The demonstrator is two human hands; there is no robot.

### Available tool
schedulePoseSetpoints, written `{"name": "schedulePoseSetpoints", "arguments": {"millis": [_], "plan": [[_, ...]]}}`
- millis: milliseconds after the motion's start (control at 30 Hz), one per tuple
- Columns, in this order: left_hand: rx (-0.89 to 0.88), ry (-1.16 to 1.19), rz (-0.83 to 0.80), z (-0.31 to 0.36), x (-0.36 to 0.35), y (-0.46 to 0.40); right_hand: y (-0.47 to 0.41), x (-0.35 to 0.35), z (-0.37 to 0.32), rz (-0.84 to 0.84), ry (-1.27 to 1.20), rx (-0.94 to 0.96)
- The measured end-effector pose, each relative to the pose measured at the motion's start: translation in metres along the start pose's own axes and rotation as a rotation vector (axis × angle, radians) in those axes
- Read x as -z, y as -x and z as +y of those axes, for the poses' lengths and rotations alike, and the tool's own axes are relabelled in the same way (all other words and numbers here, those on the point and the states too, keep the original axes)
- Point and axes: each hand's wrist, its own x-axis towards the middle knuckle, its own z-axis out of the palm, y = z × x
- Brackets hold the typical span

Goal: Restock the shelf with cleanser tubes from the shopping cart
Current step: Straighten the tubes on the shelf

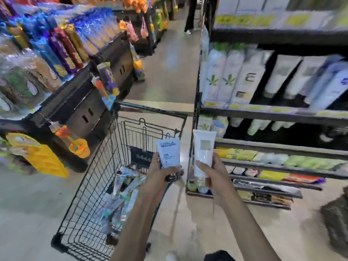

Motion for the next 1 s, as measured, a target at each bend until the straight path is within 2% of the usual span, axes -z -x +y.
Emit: {"name": "schedulePoseSetpoints", "arguments": {"millis": [267, 667, 1000], "plan": [[-0.017, -0.147, -0.212, -0.031, -0.127, 0.018, 0.054, 0.114, -0.034, 0.193, -0.068, 0.125], [-0.076, -0.241, -0.311, -0.092, -0.308, 0.086, 0.135, 0.289, -0.070, 0.280, -0.067, 0.201], [-0.073, -0.278, -0.327, -0.129, -0.399, 0.097, 0.158, 0.383, -0.085, 0.352, -0.101, 0.248]]}}
